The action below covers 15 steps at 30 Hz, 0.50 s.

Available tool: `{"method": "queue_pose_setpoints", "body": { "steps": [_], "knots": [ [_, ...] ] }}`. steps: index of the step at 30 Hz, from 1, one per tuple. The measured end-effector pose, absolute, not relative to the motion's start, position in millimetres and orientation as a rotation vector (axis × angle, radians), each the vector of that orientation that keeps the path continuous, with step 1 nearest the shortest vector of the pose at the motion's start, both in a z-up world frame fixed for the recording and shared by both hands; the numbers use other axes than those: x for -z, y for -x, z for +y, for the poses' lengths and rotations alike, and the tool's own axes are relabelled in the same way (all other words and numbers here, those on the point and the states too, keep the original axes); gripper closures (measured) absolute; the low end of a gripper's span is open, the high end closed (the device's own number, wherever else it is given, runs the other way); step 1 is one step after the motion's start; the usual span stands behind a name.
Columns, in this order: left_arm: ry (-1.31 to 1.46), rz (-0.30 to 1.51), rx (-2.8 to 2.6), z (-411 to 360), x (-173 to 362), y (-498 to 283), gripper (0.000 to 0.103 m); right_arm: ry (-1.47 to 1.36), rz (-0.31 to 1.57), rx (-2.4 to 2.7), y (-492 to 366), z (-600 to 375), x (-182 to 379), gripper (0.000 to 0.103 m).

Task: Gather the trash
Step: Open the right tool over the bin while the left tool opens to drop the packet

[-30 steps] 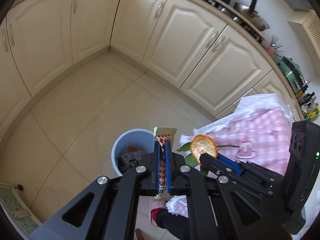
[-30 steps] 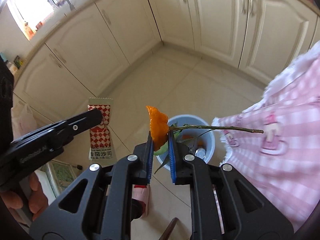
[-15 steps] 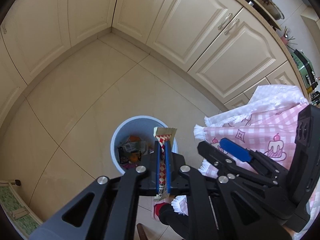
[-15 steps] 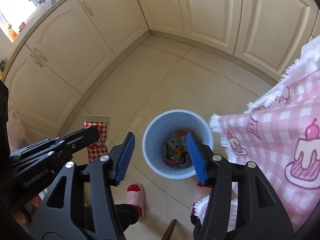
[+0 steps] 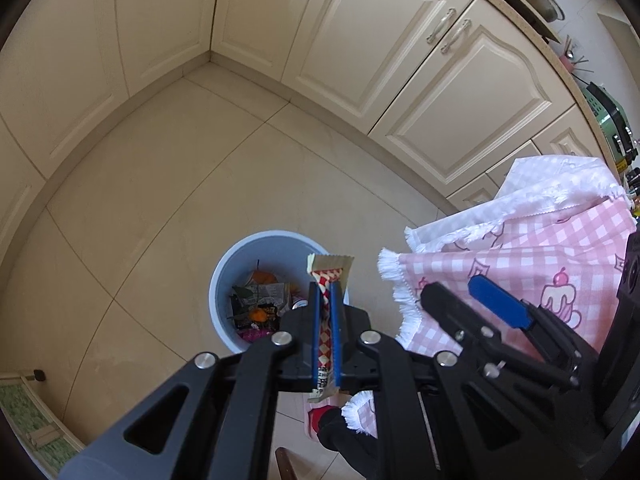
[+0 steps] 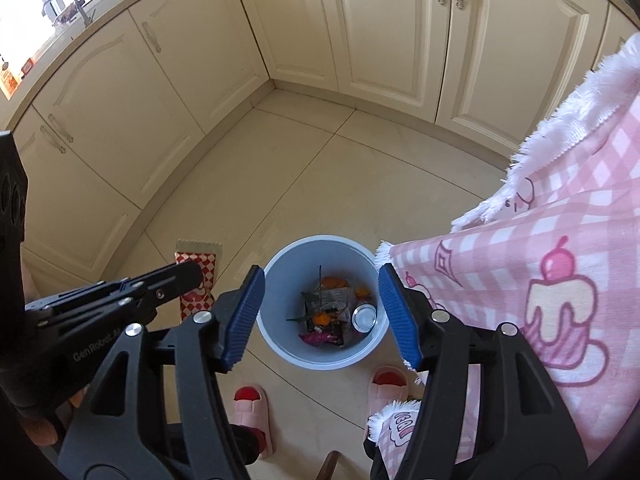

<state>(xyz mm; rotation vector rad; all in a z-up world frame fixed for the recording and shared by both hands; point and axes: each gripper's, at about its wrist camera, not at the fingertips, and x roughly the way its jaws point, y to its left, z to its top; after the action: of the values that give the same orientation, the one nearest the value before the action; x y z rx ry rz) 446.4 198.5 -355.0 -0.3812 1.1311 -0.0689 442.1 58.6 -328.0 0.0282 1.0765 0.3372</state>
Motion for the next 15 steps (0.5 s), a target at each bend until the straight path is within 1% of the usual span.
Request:
{"method": "queue_pose_setpoints", "body": {
  "steps": [11, 14, 15],
  "knots": [
    [0.354, 1.086, 0.079, 189.3, 335.4, -449.8, 0.095, -0.064, 1.038, -0.323, -436.3, 43.8, 316.2, 0.043],
    [0.35, 1.087, 0.07, 191.5, 331.8, -444.6, 0.091, -0.071, 1.039, -0.33, -433.3, 43.7, 313.7, 0.043],
    [0.346, 1.083, 0.062, 192.6, 328.9, -441.9, 0.086, -0.072, 1.038, -0.329, -431.6, 43.2, 312.2, 0.043]
  ]
}}
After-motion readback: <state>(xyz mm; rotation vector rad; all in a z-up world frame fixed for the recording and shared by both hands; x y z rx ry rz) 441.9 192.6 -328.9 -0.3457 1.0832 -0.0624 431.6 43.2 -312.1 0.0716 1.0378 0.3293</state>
